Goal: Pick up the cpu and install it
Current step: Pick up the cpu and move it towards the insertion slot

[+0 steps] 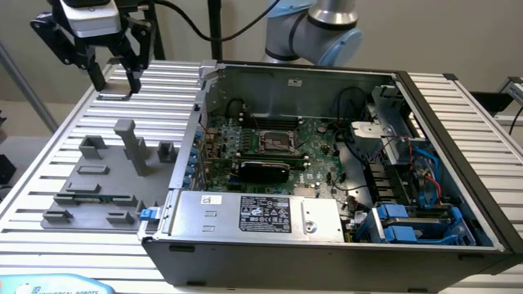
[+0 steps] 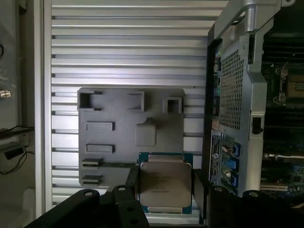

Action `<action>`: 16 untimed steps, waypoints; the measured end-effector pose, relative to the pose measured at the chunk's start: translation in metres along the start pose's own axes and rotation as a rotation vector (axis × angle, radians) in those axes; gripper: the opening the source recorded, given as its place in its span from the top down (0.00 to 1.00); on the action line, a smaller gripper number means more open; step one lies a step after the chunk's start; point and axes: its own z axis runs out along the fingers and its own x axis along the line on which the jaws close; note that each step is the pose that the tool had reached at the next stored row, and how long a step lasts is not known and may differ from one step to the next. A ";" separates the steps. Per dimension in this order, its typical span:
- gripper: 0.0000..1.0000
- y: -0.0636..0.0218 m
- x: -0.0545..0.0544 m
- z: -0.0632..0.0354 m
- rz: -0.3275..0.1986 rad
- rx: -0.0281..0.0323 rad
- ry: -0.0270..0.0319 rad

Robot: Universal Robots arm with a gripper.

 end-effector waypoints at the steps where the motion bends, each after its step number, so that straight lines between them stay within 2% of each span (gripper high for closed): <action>1: 0.45 0.0000 -0.004 -0.0001 0.000 -0.0018 -0.0001; 9: 0.45 0.0012 -0.041 -0.0008 0.000 -0.0154 -0.0001; 16: 0.45 0.0044 -0.073 -0.0007 0.000 -0.0195 0.0007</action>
